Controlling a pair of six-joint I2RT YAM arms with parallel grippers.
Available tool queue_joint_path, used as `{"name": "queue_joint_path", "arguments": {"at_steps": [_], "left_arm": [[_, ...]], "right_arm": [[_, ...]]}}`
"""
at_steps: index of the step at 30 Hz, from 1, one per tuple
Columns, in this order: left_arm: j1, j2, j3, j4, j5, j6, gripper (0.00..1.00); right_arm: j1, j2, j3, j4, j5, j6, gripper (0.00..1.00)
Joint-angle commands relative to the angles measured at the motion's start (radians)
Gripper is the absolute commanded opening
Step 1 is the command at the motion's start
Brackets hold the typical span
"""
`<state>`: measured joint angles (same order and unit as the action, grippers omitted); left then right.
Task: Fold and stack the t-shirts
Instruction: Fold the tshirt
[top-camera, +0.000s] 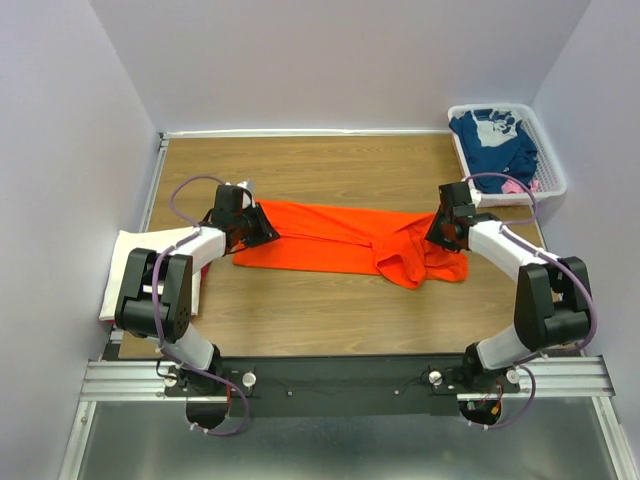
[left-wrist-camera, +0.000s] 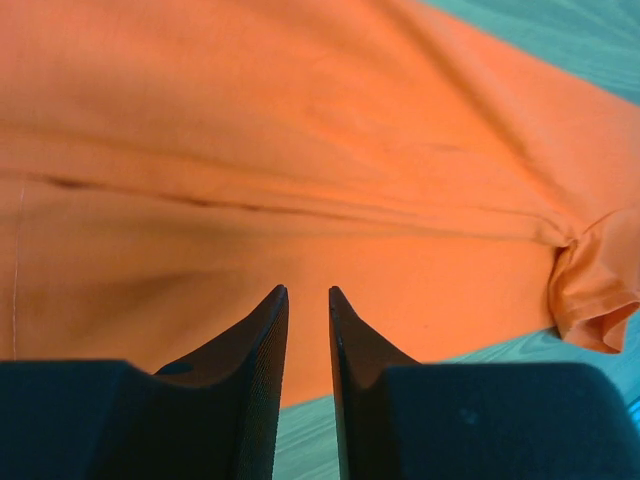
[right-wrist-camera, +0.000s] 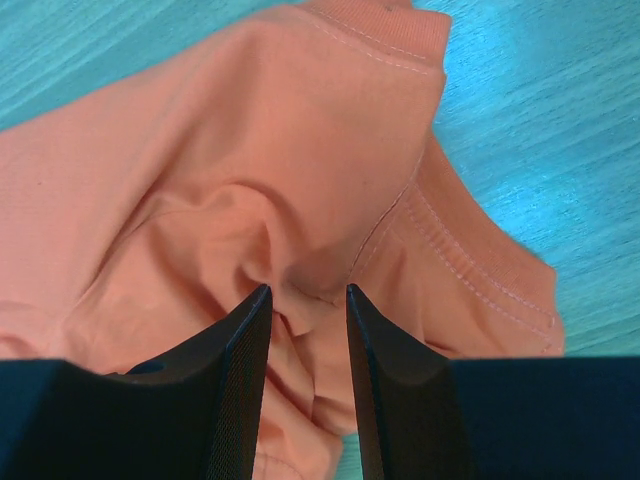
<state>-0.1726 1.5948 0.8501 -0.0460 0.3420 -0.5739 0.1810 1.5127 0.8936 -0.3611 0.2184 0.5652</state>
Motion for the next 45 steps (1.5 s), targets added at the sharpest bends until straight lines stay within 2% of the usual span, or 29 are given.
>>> {"name": "queue_joint_path", "arguments": {"at_steps": [1,9,16,18,22,29,45], "left_arm": [[-0.005,-0.036,-0.042,0.031,-0.05,-0.049,0.3],[-0.005,-0.045,-0.066,0.04,-0.089,-0.08,0.29],[-0.004,-0.047,-0.088,0.032,-0.132,-0.092,0.28],[-0.004,-0.045,-0.089,0.028,-0.144,-0.095,0.28],[-0.005,-0.052,-0.097,0.008,-0.178,-0.098,0.29],[-0.004,-0.05,-0.108,-0.011,-0.209,-0.099,0.28],[-0.001,-0.032,-0.129,-0.023,-0.219,-0.099,0.26]], "right_arm": [[-0.005,0.027,0.022,0.004,0.012,-0.011,0.43],[-0.005,0.081,0.013,0.04,0.001,-0.004,0.43],[-0.005,0.063,0.028,0.044,0.048,-0.005,0.12],[-0.005,0.055,0.037,0.044,0.061,-0.011,0.06],[-0.003,0.041,0.048,0.042,0.09,-0.022,0.03],[-0.008,0.017,0.076,0.03,0.142,-0.045,0.03],[-0.049,0.081,0.159,0.007,0.21,-0.064,0.03]]}}
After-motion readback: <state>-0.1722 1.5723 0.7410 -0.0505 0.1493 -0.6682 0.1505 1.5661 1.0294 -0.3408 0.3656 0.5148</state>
